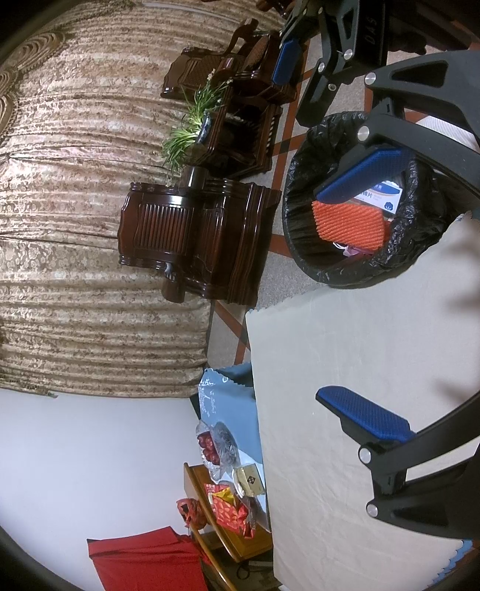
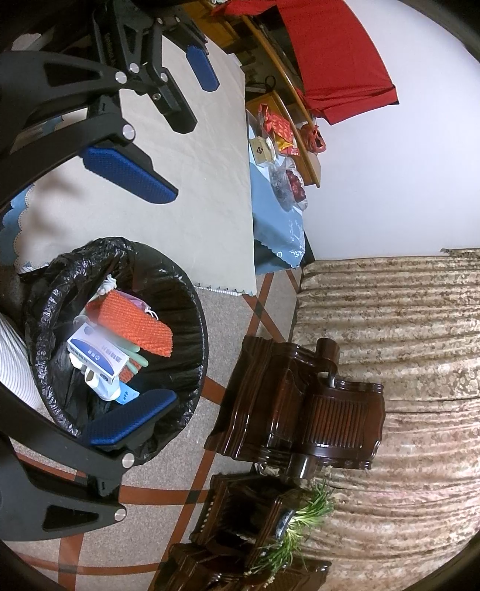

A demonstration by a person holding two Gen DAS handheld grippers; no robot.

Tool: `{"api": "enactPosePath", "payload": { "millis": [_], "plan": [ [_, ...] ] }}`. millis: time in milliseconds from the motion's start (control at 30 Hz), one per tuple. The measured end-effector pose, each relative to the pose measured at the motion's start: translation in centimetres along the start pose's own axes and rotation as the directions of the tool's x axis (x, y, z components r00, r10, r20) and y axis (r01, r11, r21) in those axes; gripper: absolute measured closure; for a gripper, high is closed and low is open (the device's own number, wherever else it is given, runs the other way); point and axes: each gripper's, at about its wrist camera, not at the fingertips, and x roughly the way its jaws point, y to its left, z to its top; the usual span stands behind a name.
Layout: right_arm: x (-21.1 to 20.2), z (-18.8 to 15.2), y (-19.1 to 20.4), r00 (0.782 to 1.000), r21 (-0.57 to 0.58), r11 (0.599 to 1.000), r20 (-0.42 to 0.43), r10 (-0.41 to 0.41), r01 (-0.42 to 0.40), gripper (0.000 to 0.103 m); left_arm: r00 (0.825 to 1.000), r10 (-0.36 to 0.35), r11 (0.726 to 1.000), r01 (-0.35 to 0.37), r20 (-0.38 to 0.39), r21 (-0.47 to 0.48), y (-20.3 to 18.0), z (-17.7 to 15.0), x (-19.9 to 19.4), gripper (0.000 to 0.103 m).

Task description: Collect trash

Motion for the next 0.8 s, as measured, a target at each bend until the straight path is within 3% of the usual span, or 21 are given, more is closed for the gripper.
{"api": "enactPosePath", "payload": {
  "millis": [800],
  "plan": [
    [-0.1, 0.0, 0.2, 1.0, 0.001, 1.0, -0.008, -0.001, 0.001, 0.005, 1.0, 0.001, 1.0, -0.002, -0.013, -0.008, 0.9, -1.3, 0.4, 0.006]
  ]
}}
